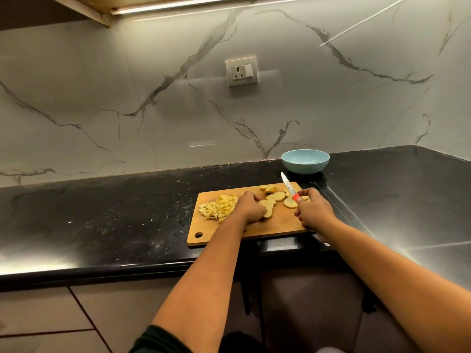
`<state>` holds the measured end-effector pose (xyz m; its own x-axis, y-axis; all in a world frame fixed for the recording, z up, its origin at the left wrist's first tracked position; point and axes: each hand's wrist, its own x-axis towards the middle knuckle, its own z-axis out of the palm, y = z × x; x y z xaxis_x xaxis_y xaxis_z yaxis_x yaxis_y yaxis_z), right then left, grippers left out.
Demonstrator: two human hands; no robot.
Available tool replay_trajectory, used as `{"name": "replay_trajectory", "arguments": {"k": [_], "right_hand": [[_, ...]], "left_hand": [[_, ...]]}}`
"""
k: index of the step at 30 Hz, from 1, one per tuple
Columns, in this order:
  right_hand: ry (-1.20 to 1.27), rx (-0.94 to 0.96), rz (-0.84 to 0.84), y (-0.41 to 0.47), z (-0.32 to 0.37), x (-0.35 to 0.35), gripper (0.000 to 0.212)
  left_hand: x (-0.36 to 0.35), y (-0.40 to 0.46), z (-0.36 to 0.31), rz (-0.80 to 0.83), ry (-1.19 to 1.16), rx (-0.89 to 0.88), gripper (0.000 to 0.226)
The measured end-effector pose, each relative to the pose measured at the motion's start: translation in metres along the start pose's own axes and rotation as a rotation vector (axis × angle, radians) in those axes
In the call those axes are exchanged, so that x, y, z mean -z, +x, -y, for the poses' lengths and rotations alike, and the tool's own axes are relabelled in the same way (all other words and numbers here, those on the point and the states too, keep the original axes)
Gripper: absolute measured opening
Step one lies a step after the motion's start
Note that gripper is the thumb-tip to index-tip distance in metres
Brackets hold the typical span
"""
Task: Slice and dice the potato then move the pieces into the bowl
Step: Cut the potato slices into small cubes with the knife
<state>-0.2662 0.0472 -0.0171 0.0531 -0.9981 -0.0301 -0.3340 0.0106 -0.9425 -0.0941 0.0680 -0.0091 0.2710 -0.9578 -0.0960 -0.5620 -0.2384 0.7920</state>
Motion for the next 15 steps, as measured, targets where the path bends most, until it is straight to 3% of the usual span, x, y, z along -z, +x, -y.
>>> {"name": "replay_trajectory", "arguments": {"k": [6, 15], "right_hand": [[-0.047, -0.003, 0.044, -0.008, 0.004, 0.006, 0.026], [-0.11, 0.045, 0.034, -0.011, 0.002, 0.004, 0.019]], "left_hand": [[-0.005, -0.002, -0.017, 0.079, 0.039, -0.037, 0.041], [-0.017, 0.009, -0.029, -0.079, -0.045, -0.12, 0.022]]}}
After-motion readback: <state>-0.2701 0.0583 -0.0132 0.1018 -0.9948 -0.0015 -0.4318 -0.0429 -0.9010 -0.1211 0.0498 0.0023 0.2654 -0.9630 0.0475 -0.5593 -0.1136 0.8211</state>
